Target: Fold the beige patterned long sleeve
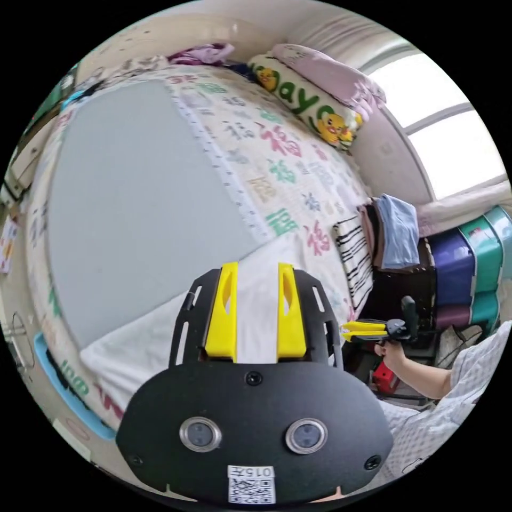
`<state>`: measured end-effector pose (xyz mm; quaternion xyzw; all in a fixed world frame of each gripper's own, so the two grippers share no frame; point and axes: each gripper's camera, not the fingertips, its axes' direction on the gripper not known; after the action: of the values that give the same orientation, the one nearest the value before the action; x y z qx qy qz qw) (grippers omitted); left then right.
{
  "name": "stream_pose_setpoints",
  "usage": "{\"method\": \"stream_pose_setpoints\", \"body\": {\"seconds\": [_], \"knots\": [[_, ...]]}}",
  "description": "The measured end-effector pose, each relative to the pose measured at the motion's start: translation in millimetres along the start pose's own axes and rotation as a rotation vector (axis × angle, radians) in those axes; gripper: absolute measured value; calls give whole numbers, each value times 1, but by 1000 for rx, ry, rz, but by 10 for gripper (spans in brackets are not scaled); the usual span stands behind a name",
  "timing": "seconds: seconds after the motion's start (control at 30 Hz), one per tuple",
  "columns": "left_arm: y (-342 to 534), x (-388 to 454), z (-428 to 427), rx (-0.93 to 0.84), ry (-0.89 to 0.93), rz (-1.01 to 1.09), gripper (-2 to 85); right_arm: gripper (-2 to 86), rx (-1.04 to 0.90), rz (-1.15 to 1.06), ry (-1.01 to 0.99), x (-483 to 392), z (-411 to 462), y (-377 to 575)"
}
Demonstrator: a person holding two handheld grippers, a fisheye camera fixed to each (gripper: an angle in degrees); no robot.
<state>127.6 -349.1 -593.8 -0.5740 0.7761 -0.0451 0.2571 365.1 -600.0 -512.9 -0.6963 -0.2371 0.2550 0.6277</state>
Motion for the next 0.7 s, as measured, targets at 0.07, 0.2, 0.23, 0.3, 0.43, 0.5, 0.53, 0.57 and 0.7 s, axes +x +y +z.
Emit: {"method": "stream_pose_setpoints", "body": {"seconds": [0.07,0.2,0.23,0.3,0.43,0.5,0.53,0.57,0.7], "knots": [[-56,47,52,-52,64,70,118,108,-3,24,16,23,2,2],[-118,94,128,-172,83,84,128,108,-61,31,12,51,25,12],[-131,99,150,-215,95,43,128,104,-80,17,46,50,33,16],[-142,101,173,-245,69,-17,121,98,-63,5,103,48,36,24],[-148,103,203,-332,-104,-51,59,75,-86,7,156,50,37,29],[-150,105,203,-348,-141,-31,30,30,-124,-22,174,53,36,26],[-150,107,202,-353,-141,-13,21,21,-127,-51,114,57,31,27],[-150,108,199,-342,-133,2,17,17,-121,-42,72,61,28,28],[-149,113,177,-285,-97,36,8,7,-28,44,-12,91,-11,48]]}}
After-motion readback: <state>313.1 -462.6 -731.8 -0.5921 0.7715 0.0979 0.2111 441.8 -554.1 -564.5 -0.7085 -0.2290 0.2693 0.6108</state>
